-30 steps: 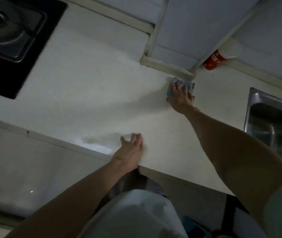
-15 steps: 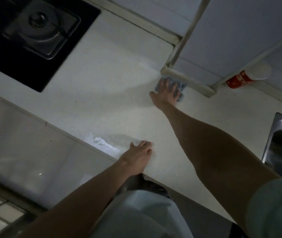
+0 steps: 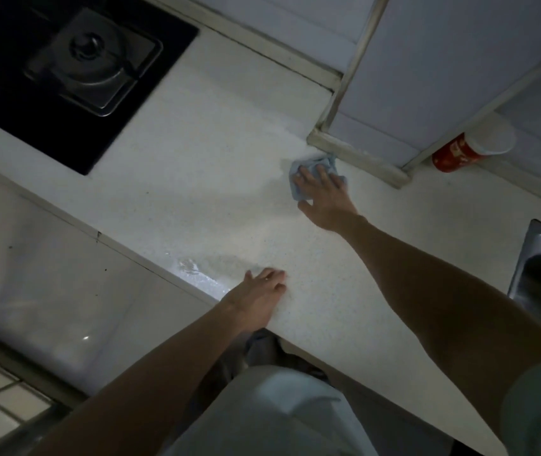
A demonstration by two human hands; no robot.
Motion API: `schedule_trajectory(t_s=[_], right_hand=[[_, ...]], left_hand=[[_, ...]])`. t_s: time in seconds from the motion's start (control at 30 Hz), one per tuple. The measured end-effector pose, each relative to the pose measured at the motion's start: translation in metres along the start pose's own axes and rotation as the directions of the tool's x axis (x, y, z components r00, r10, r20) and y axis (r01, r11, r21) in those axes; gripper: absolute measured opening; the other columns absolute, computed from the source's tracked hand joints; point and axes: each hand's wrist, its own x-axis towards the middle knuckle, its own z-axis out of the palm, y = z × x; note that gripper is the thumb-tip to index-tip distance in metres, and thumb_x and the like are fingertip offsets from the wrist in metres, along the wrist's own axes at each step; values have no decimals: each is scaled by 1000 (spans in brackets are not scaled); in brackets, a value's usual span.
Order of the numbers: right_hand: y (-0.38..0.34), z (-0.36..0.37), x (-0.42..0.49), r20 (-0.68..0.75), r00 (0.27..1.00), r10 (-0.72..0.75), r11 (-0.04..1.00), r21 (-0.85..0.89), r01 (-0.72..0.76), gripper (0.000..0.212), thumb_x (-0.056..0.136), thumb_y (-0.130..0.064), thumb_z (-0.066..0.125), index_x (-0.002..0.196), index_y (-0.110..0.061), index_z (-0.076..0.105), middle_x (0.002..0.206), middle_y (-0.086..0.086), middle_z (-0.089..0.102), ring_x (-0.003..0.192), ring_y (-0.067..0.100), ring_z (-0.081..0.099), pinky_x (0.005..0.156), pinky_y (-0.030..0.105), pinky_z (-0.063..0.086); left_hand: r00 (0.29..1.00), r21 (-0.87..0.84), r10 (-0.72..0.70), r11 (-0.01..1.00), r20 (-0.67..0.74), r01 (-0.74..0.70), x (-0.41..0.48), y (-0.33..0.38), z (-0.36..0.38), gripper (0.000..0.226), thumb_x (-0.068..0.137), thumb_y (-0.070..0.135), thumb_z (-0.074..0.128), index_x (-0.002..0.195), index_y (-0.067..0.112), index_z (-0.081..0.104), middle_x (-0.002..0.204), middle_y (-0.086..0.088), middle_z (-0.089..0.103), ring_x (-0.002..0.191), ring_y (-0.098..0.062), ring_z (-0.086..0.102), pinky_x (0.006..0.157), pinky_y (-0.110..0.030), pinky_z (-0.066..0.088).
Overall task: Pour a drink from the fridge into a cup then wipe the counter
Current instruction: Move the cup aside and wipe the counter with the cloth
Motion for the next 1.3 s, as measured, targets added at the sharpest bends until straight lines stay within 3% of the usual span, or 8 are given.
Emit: schedule_trajectory(t_s=[0.27,0.53,0.63,0.8,0.93,1.03,1.13,1.3], right_hand=[[57,34,-88,-135,963,233,970,107,-220,60,94,-43,23,152,-28,23,162,0,16,150,26,7,117,48,13],[3,32,-41,-29,728,685,680,383,-625,66,96,-48,21,155,-25,1,164,1,-2,148,35,-8,117,58,-4],[-18,22,-18,20,777,629,717,373,-589,69,98,-50,24,155,-22,-5,163,1,-10,147,36,-16,117,56,-8],[-57,24,-13,-18,962,272,940,220,-262,76,96,-51,35,155,-23,-2,163,1,-12,147,33,-18,114,46,-17],[-75,38,-30,-47,998,41,995,89,-37,71,96,-48,37,156,-26,7,164,-3,-2,149,29,-12,115,43,-16],[-65,49,-52,-83,991,-102,995,5,103,61,97,-43,33,154,-26,20,163,-3,13,150,29,0,119,48,-4],[-46,60,-81,-130,988,-79,997,11,81,53,99,-40,31,151,-28,29,161,-4,22,150,27,8,119,53,8],[-36,79,-136,-165,974,157,981,139,-134,57,97,-47,26,152,-32,24,162,-4,16,150,27,5,119,51,8]], left_hand=[[1000,5,-11,1000,5,11,-2,3,-5,52,96,4,46,148,5,38,161,-10,18,149,-27,14,119,-52,24],[999,-11,-41,999,-8,41,3,5,5,53,95,8,48,147,6,39,162,-7,18,148,-26,16,118,-55,23],[999,-15,-50,999,-7,50,6,4,9,53,95,9,49,147,7,39,162,-7,17,148,-25,15,118,-57,23],[999,25,-30,999,-23,30,5,3,12,57,94,10,48,149,8,36,163,-7,14,148,-27,14,118,-56,24],[999,119,-7,993,-41,12,1,1,17,61,93,12,48,151,8,28,164,-11,9,149,-31,13,118,-54,24],[999,135,-5,991,-44,11,-2,2,17,61,97,14,47,153,7,24,165,-12,6,151,-30,10,119,-54,21],[999,170,7,985,-40,0,-7,2,18,63,100,18,44,155,7,17,166,-11,-1,152,-30,5,121,-53,16],[990,210,95,975,-105,-72,-21,-10,27,65,98,20,46,155,6,18,165,-13,3,151,-28,8,122,-47,13]])
